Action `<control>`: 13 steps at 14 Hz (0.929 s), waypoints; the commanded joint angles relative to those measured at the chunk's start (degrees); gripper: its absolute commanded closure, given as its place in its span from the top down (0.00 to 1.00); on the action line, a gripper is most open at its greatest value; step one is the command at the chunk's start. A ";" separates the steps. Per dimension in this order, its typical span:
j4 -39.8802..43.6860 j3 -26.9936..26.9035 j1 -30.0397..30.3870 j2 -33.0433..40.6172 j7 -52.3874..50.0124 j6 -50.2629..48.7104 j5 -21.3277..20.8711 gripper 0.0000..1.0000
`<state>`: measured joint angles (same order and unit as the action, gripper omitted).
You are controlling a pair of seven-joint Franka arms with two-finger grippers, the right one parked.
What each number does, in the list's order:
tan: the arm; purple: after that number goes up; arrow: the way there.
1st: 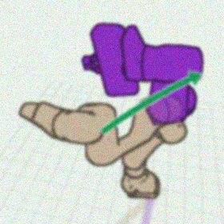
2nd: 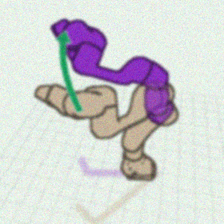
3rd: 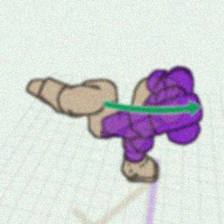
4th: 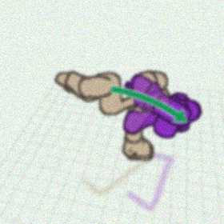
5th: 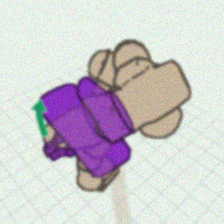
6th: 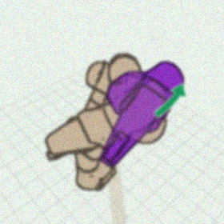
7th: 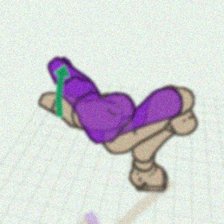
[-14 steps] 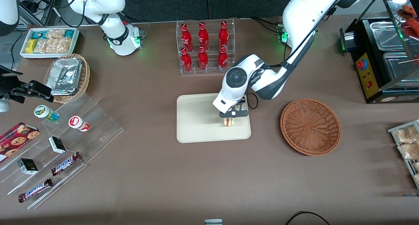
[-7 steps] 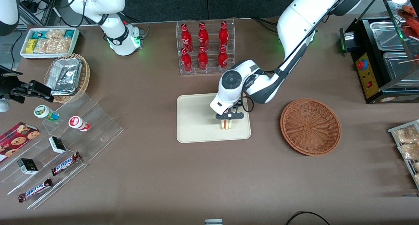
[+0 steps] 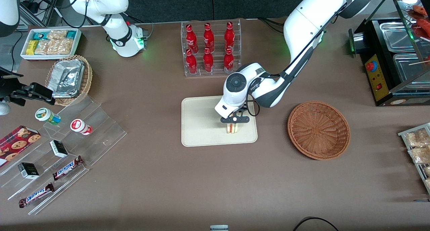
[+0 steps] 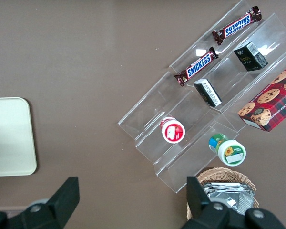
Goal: Place sandwich from basket to tray
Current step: 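Lower the held sandwich onto the cream tray with the left gripper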
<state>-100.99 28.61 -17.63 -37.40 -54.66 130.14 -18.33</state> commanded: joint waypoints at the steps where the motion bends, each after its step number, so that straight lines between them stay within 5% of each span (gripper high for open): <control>1: 2.73 -0.22 -0.65 -2.41 -1.50 -0.15 -1.19 1.00; 6: 5.36 -0.22 -0.38 -1.97 -1.16 -3.48 -0.83 1.00; 13: 15.29 0.22 0.14 1.01 0.68 -20.44 2.41 1.00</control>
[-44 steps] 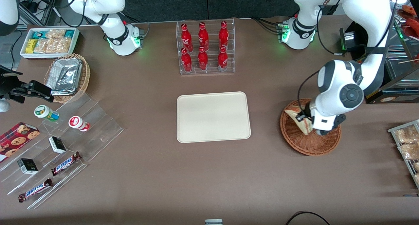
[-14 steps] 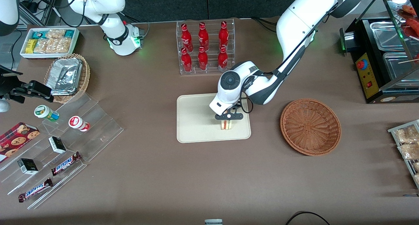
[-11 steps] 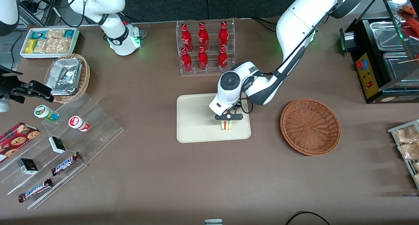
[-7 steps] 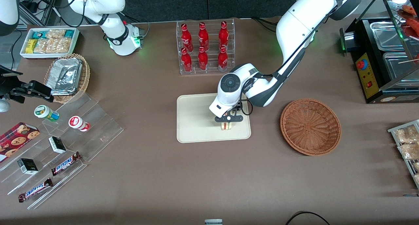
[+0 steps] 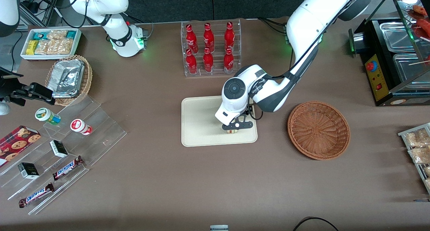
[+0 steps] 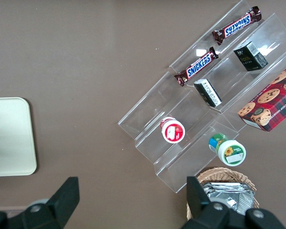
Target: Place sandwich from basket to tray
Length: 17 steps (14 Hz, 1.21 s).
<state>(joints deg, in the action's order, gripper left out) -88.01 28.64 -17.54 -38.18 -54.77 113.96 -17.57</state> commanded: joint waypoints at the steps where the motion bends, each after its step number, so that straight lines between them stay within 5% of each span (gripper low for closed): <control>1: 2.49 0.02 0.05 3.62 2.46 -5.58 1.66 1.00; 4: 2.40 -0.42 0.14 9.33 2.04 -10.31 1.14 1.00; 9: 1.96 -0.86 8.38 15.23 3.35 -15.86 1.84 1.00; 17: 1.44 -0.95 23.58 21.82 25.65 -24.22 8.51 1.00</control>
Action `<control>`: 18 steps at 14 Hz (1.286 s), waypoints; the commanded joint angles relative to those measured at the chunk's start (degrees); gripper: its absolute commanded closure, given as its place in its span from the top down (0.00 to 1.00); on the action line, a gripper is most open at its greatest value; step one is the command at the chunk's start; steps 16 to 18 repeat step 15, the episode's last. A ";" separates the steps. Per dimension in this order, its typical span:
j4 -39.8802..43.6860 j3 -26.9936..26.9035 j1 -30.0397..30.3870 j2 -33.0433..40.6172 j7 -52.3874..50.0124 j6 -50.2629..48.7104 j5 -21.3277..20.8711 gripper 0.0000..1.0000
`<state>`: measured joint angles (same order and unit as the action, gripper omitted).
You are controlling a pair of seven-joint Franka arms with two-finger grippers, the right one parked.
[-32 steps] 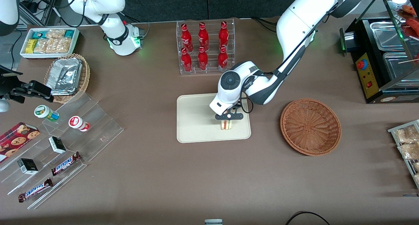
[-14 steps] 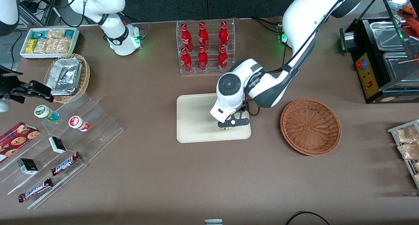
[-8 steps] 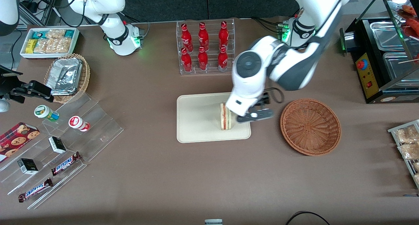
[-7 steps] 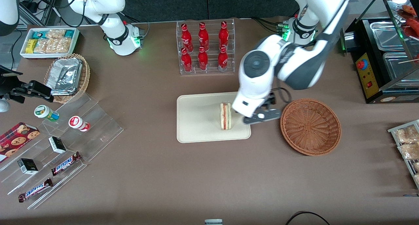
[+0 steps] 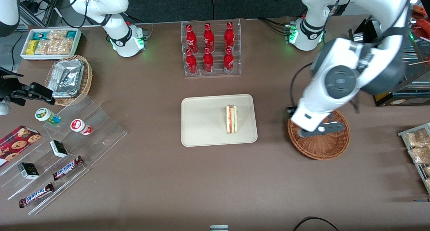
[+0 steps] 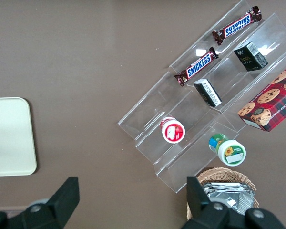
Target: Place sandwich from basket to tray
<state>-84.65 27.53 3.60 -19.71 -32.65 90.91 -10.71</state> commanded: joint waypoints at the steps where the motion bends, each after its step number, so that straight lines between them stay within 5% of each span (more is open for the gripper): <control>1: -4.54 -0.45 4.12 6.49 6.60 -0.92 3.57 1.00; 5: -7.55 -19.15 -5.08 15.38 17.17 -6.43 11.05 1.00; 11: -4.83 -21.73 -5.01 21.20 21.49 -19.97 11.41 1.00; 18: -4.74 -21.73 -4.30 22.17 21.66 -21.31 11.15 1.00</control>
